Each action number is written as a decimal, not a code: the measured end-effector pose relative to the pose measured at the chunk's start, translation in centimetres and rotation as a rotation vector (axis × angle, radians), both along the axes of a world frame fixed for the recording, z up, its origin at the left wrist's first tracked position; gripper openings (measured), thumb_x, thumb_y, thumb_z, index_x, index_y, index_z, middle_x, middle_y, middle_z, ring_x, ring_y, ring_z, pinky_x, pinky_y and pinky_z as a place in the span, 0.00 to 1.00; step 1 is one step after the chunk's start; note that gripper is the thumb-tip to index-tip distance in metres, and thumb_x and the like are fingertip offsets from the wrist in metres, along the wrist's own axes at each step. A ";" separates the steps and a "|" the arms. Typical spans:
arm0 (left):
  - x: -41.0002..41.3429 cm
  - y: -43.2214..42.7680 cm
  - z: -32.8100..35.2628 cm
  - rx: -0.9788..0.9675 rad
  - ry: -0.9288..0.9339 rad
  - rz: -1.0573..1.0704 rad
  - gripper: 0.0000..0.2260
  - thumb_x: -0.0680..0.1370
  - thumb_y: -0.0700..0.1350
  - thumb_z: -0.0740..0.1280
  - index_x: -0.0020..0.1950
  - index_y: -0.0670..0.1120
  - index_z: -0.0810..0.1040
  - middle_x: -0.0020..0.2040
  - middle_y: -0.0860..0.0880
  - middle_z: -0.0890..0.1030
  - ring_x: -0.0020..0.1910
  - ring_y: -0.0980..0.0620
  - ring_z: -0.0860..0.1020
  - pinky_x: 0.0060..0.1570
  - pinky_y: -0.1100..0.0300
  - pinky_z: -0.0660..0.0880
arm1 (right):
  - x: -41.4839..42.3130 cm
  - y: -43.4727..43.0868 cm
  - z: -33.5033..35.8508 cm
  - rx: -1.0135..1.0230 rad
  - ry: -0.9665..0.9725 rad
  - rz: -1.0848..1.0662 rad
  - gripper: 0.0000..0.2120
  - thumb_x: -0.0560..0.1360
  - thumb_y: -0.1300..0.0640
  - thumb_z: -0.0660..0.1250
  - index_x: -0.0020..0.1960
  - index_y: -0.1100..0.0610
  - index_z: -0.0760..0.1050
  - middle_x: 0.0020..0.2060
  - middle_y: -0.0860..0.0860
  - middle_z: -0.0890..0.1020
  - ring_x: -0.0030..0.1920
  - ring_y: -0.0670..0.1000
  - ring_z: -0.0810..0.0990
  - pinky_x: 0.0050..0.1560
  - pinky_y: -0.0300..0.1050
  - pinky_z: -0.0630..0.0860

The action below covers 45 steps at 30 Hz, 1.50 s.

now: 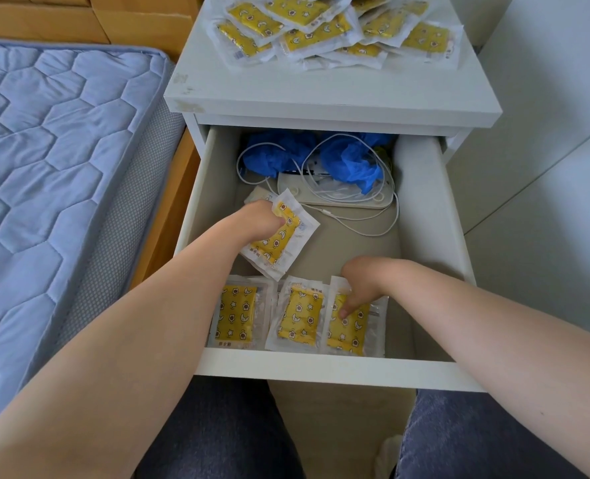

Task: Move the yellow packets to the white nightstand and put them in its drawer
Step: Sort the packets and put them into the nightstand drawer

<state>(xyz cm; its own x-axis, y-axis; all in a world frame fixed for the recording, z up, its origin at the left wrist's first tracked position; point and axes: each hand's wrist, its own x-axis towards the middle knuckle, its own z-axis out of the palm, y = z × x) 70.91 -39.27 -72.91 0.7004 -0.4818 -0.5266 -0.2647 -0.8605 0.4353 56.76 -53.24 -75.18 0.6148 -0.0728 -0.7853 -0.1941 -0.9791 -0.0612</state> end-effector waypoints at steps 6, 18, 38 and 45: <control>-0.2 0.0 0.0 0.001 0.024 -0.010 0.18 0.82 0.49 0.58 0.70 0.43 0.69 0.64 0.43 0.75 0.60 0.46 0.74 0.50 0.57 0.69 | 0.2 -0.1 -0.2 -0.012 0.009 0.078 0.26 0.69 0.43 0.73 0.57 0.61 0.77 0.52 0.54 0.82 0.51 0.55 0.80 0.45 0.43 0.74; -0.8 0.1 1.8 -0.076 0.197 -0.197 0.14 0.78 0.52 0.66 0.58 0.44 0.78 0.53 0.48 0.82 0.50 0.50 0.81 0.55 0.54 0.77 | 2.5 -3.4 3.4 0.574 -0.481 -0.734 0.24 0.75 0.57 0.69 0.70 0.58 0.69 0.66 0.54 0.75 0.66 0.52 0.73 0.67 0.47 0.66; -1.4 -0.6 0.6 -0.229 0.145 -0.008 0.38 0.70 0.51 0.76 0.74 0.48 0.61 0.71 0.48 0.68 0.68 0.47 0.69 0.65 0.53 0.68 | 2.0 -4.2 4.7 0.458 -0.605 -0.782 0.12 0.75 0.59 0.69 0.34 0.56 0.73 0.42 0.60 0.80 0.46 0.59 0.79 0.52 0.56 0.78; -1.5 -0.5 1.1 -0.351 0.392 -0.074 0.20 0.73 0.45 0.73 0.64 0.48 0.75 0.58 0.51 0.82 0.56 0.53 0.80 0.63 0.51 0.73 | 1.9 -4.2 5.6 0.925 -0.586 -1.017 0.13 0.77 0.67 0.63 0.35 0.58 0.68 0.37 0.56 0.80 0.39 0.52 0.81 0.41 0.46 0.80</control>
<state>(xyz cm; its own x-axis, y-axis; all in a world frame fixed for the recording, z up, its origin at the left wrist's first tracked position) 69.37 -39.72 -71.82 0.4408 -0.7170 -0.5400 -0.0787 -0.6301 0.7725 58.69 -57.44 -69.59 0.8439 -0.2797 -0.4579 -0.4809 -0.0159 -0.8766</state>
